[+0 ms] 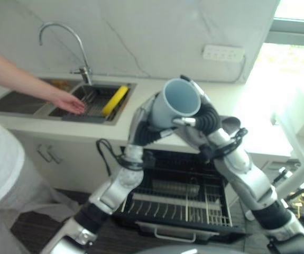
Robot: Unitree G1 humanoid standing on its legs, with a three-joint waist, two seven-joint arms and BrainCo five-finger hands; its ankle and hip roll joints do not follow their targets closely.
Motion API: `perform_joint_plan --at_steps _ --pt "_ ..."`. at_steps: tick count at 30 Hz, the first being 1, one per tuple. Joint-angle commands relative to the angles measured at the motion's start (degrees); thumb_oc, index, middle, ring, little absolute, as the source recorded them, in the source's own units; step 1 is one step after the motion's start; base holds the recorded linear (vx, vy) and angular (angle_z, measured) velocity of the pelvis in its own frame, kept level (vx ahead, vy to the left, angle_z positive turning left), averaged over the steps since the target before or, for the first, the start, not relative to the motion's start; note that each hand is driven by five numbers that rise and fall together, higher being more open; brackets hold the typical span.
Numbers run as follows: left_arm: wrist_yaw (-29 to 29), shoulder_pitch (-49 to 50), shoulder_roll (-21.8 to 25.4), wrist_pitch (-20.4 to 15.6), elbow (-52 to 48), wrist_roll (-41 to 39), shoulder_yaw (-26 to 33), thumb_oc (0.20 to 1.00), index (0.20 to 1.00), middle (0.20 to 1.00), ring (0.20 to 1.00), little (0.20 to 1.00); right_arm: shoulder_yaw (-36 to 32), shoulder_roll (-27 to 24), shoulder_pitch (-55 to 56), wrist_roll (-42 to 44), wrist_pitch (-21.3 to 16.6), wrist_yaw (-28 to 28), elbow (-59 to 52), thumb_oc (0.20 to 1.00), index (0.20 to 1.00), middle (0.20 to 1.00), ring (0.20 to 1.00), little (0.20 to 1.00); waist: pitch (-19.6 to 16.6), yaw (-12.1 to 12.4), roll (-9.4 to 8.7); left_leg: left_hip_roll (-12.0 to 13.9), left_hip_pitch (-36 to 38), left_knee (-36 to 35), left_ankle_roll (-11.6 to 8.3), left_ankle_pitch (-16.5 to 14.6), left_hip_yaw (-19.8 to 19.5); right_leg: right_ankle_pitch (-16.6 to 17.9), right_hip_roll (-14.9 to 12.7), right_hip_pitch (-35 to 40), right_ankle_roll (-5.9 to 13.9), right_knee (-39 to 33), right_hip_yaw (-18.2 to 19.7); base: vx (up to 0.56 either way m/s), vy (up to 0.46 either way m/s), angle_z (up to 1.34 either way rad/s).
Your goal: Place the dishes in the dishwasher.
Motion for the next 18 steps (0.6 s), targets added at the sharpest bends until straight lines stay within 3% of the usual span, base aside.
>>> perform_joint_plan --at_steps 1,2,3,4,18 --pt "-1.82 -8.11 1.08 -1.98 -1.76 0.74 -4.22 0.200 0.200 0.200 0.200 0.200 0.90 1.72 -9.83 -0.88 -1.84 0.39 -1.45 1.000 1.000 1.000 1.000 1.000 1.47 0.31 -0.21 0.61 1.84 0.08 0.46 -2.96 -1.74 0.74 0.28 0.34 0.46 0.02 -0.95 0.00 0.000 0.00" --pt "-1.99 -8.11 1.07 -1.97 -1.78 0.82 -4.25 0.200 0.200 0.200 0.200 0.200 0.91 1.78 -9.95 -0.86 -1.85 0.65 -1.55 0.768 0.768 0.768 0.768 0.768 1.48 0.32 -0.21 0.59 1.85 0.08 0.47 -2.96 -1.76 0.73 0.29 0.35 0.43 0.02 -0.95 0.00 0.000 0.00" --pt "-2.10 -8.02 1.08 -2.11 -1.72 0.96 -4.37 0.200 0.200 0.200 0.200 0.200 0.89 1.79 -10.10 -0.87 -1.93 0.57 -1.75 0.357 0.357 0.357 0.357 0.357 1.50 0.34 -0.21 0.58 1.87 0.08 0.48 -2.96 -1.78 0.73 0.32 0.37 0.39 0.02 -0.95 0.00 0.000 0.00" --pt "-2.09 -8.05 1.16 -2.34 -1.53 1.04 -4.60 0.200 0.200 0.200 0.200 0.200 0.88 1.72 -10.56 -0.68 -2.20 0.73 -1.70 0.200 0.200 0.200 0.200 0.200 1.54 0.38 -0.27 0.58 1.85 0.08 0.49 -2.95 -1.86 0.72 0.37 0.38 0.39 0.02 -0.91 0.00 0.000 0.00" --pt "-2.10 -8.47 1.02 -3.36 -0.77 1.82 -6.17 0.200 0.200 0.200 0.200 0.200 1.63 1.84 -11.16 -4.35 -4.24 -0.39 -1.39 0.200 0.200 0.200 0.200 0.200 1.56 0.47 -0.22 0.44 1.76 0.08 0.58 -3.05 -1.98 0.65 0.37 0.36 0.39 0.02 -0.94 0.00 0.000 0.00"
